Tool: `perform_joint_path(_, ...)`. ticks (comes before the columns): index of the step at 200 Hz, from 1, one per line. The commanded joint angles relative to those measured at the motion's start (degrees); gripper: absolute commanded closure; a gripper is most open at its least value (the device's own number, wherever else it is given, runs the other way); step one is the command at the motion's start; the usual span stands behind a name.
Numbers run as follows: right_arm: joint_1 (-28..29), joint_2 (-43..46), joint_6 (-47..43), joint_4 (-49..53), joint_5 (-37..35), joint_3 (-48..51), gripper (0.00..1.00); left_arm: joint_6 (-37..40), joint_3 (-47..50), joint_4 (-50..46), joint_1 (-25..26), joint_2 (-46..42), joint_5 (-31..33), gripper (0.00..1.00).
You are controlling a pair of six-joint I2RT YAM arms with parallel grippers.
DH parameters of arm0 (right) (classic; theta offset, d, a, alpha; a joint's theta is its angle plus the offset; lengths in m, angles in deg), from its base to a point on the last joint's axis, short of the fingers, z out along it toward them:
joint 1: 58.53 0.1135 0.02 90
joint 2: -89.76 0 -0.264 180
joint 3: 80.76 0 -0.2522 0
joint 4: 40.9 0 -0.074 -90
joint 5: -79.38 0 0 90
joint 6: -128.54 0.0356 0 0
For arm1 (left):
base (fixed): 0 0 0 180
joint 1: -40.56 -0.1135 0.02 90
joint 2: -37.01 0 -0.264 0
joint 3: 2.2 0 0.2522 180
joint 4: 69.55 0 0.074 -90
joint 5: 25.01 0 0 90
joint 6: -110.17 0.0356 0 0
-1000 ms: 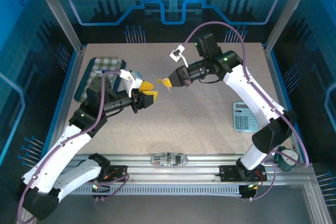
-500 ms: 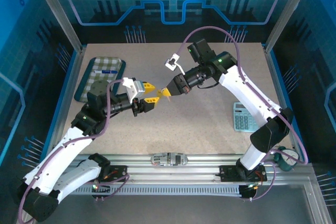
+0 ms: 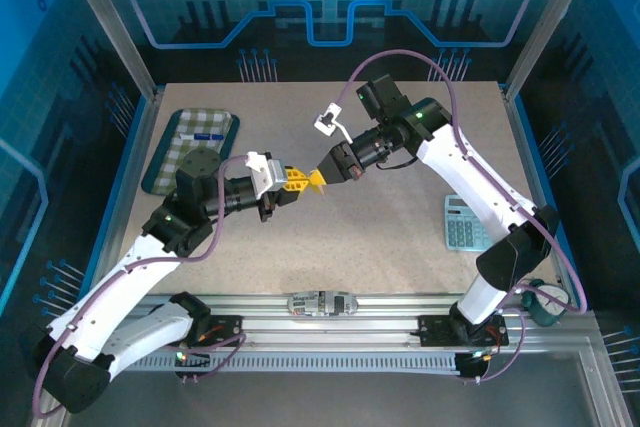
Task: Remove the keys from the keyring
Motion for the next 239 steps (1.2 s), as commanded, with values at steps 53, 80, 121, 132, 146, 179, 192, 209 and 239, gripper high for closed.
perform_joint_path(53, 0.9, 0.4, -1.0, 0.8, 1.3, -1.4, 1.00, 1.8, -2.4, 0.2, 1.2, 1.3, 0.0, 1.00)
perform_joint_path(80, 0.6, 1.0, 0.7, -1.3, 1.9, 0.0, 0.88, -0.3, -0.5, 4.1, 1.2, 0.3, 1.6, 1.00)
perform_joint_path(121, -0.3, 5.8, 10.6, -17.1, 6.8, 9.1, 0.75, -3.0, 1.3, 8.2, 1.3, -0.3, 3.5, 1.00)
perform_joint_path(132, -0.3, 6.8, 12.7, -20.2, 6.8, 10.7, 0.74, -3.1, 1.3, 8.5, 1.3, -0.3, 3.6, 1.00)
perform_joint_path(146, -0.3, 7.8, 15.1, -23.4, 7.2, 12.2, 0.72, -3.3, 1.3, 9.0, 1.3, -0.5, 4.1, 1.00)
perform_joint_path(179, -0.4, 10.6, 25.2, -38.8, 8.7, 18.9, 0.68, -4.5, 2.0, 11.0, 1.4, -0.6, 5.0, 1.00)
perform_joint_path(192, -0.4, 11.6, 28.7, -44.5, 8.9, 21.5, 0.69, -4.9, 2.3, 11.9, 1.4, -0.8, 5.6, 1.00)
perform_joint_path(209, -0.4, 12.9, 33.6, -52.1, 8.4, 24.6, 0.70, -5.5, 2.7, 12.9, 1.4, -1.0, 6.1, 1.00)
perform_joint_path(239, -1.0, 15.1, 43.0, -67.1, 6.1, 30.4, 0.68, -6.6, 2.7, 13.6, 1.4, -1.2, 6.6, 1.00)
